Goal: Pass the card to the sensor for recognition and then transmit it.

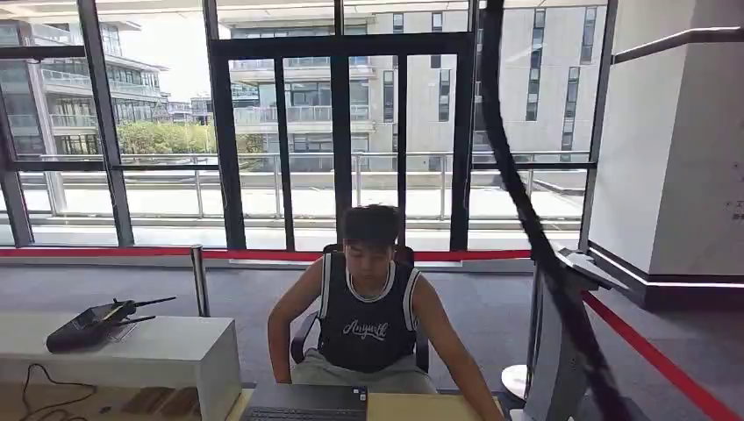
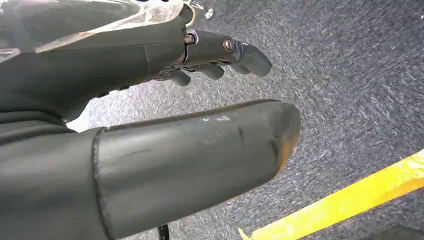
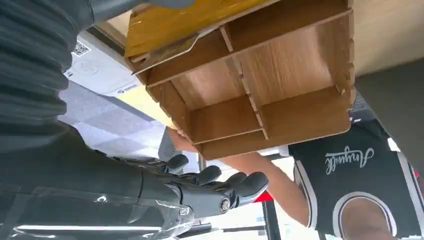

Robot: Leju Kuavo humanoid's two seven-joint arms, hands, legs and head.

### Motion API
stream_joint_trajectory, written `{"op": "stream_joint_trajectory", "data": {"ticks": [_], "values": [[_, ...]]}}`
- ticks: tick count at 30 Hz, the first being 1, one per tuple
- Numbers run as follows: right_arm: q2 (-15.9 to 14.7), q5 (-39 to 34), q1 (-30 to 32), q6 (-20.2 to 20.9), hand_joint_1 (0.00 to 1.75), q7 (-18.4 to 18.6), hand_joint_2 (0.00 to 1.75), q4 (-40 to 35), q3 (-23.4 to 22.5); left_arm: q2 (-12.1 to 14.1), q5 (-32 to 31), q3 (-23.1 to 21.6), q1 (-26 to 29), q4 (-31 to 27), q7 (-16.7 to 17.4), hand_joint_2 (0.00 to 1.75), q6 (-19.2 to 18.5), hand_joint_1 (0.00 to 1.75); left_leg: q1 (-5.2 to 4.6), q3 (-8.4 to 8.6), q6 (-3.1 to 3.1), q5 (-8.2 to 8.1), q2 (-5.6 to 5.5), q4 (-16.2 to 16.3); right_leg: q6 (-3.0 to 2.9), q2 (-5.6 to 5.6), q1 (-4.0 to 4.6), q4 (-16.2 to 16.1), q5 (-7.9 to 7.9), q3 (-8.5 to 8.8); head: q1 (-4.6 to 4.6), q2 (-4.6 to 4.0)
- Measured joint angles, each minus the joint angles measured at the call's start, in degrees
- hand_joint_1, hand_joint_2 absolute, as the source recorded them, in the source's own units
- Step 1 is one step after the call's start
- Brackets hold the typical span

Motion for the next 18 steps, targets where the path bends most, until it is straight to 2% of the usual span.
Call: {"op": "stream_joint_trajectory", "data": {"ticks": [8, 18], "values": [[0.6, 4.2, 0.0, -0.3, 0.0, 1.3, 1.75, 2.5, 0.9, 0.0, 0.2, 0.0, 0.0, 0.0, 0.1, 0.0, 0.0, 0.0, 0.0, -0.01, 0.0, 0.0, 0.0, 0.0, 0.0, 0.0, 0.0, 0.0, 0.0, 0.0, 0.02, 0.0], [1.6, 6.3, -1.1, -5.6, 0.0, 1.4, 1.75, 8.0, 1.0, 0.0, 0.1, 0.0, 0.0, 0.0, 0.1, 0.0, 0.0, 0.0, 0.0, 0.0, 0.0, 0.0, 0.0, 0.0, 0.0, 0.0, 0.0, 0.0, 0.0, 0.0, 0.0, 0.0]]}}
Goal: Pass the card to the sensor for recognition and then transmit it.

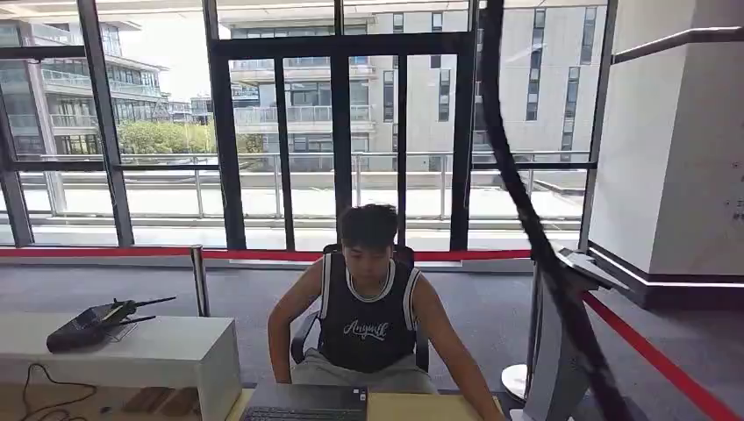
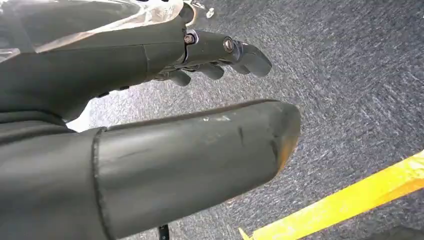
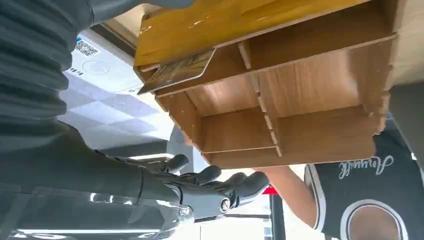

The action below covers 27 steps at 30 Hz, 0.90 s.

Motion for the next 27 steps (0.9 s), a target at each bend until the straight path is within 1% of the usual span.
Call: {"op": "stream_joint_trajectory", "data": {"ticks": [5, 14, 27], "values": [[0.0, 1.1, -0.4, -2.9, 0.0, 1.2, 1.75, 2.8, -0.2, 0.0, -0.5, 0.0, 0.0, 0.0, -0.2, 0.0, 0.0, 0.0, 0.0, 0.0, 0.0, 0.0, 0.0, 0.0, 0.0, 0.0, 0.0, 0.0, 0.0, 0.0, -0.02, 0.0], [-0.1, 2.0, -1.1, -5.4, 0.0, 1.6, 1.75, 7.0, -1.3, 0.0, -0.7, 0.0, 0.0, 0.0, -0.5, 0.0, 0.0, 0.0, 0.0, 0.0, 0.0, 0.0, 0.0, 0.0, 0.0, 0.0, 0.0, 0.0, 0.0, 0.0, 0.0, 0.0], [0.1, 1.1, -2.2, -5.6, 0.0, 0.4, 1.75, 9.4, -2.7, 0.0, -0.5, 0.0, 0.0, 0.0, -0.3, 0.0, 0.0, 0.0, 0.0, 0.0, 0.0, 0.0, 0.0, 0.0, 0.0, 0.0, 0.0, 0.0, 0.0, 0.0, 0.02, 0.0]]}}
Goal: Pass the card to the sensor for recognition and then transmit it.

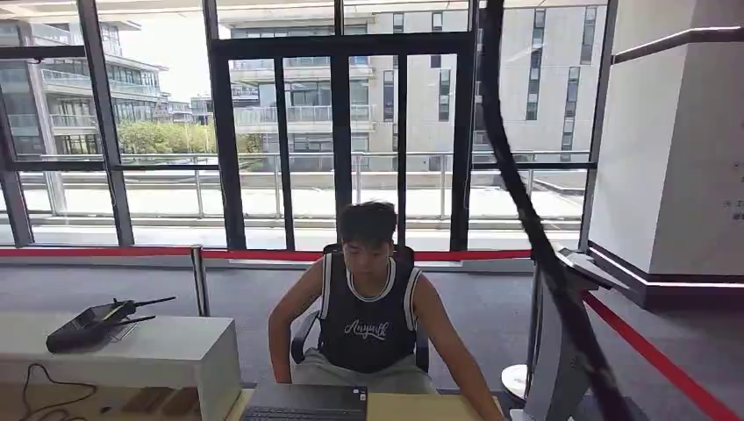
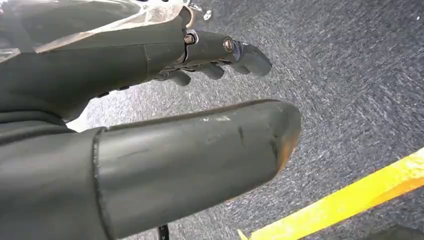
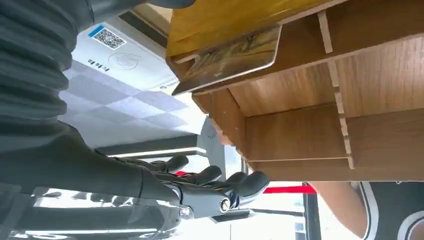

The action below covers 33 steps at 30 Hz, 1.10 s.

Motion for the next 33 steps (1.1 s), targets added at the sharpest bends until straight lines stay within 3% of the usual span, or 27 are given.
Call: {"op": "stream_joint_trajectory", "data": {"ticks": [21, 23, 24, 25, 33], "values": [[0.5, -0.2, -0.3, 0.0, 0.0, -0.9, 1.75, 0.3, -0.3, 0.0, -0.7, 0.0, -0.1, 0.0, -0.3, 0.0, -0.2, 0.0, 0.0, 0.0, 0.0, 0.0, 0.0, 0.0, 0.0, 0.0, 0.0, 0.0, 0.0, -0.01, -0.02, 0.0], [0.5, -0.4, -0.3, 0.3, 1.52, -1.1, 1.75, 0.3, -0.3, 0.0, -0.9, 0.0, -0.1, 0.0, -0.4, 0.0, -0.2, 0.0, 0.0, 0.0, 0.0, 0.0, 0.0, 0.0, 0.0, 0.0, 0.0, 0.0, 0.0, 0.0, 0.0, 0.0], [0.5, -0.6, -0.3, 0.4, 1.52, -1.2, 1.75, 0.3, -0.3, 0.0, -0.9, 0.0, -0.1, 0.0, -0.4, 0.0, -0.2, 0.0, 0.0, 0.0, 0.0, 0.0, 0.0, 0.0, 0.0, 0.0, 0.0, 0.0, 0.0, -0.01, 0.0, 0.0], [0.5, -0.9, -0.3, 0.6, 1.73, -1.4, 1.75, 0.3, -0.3, 0.0, -0.9, 0.0, -0.1, 0.0, -0.4, 0.0, -0.2, 0.0, 0.0, 0.01, 0.0, 0.0, 0.0, 0.0, 0.0, 0.0, 0.0, 0.0, 0.0, 0.0, -0.02, 0.0], [0.8, -1.9, -0.1, 1.5, 1.75, -1.9, 1.75, 0.3, -0.3, 0.0, -0.9, 0.0, -0.2, 0.0, -0.4, 0.0, -0.2, 0.0, 0.0, 0.01, 0.0, 0.0, 0.0, 0.0, 0.0, 0.0, 0.0, 0.0, 0.0, -0.01, 0.0, 0.0]]}}
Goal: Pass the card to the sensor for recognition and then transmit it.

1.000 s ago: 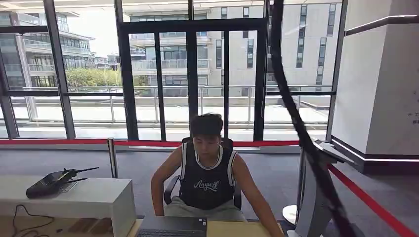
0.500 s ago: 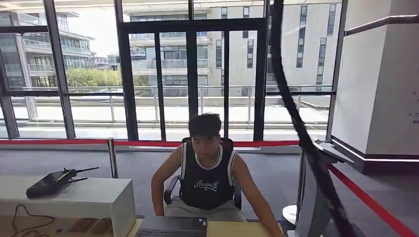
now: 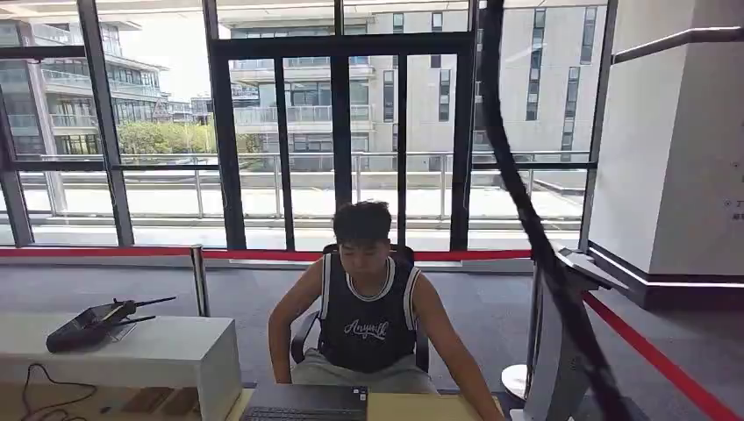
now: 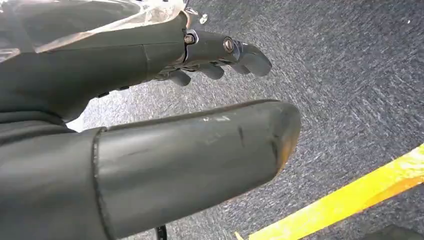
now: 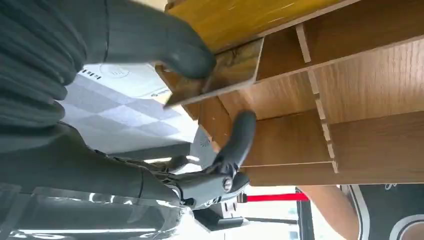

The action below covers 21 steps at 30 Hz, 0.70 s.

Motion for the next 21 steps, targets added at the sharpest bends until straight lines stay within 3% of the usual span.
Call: {"op": "stream_joint_trajectory", "data": {"ticks": [21], "values": [[0.6, 0.2, -0.1, -2.1, 1.75, 0.0, 1.75, 0.6, 0.0, 0.0, -0.2, 0.0, -0.2, 0.0, 0.1, 0.0, 0.0, 0.0, 0.0, 0.0, 0.0, 0.0, 0.0, 0.0, 0.0, 0.0, 0.0, 0.0, 0.0, 0.01, 0.0, 0.0]]}}
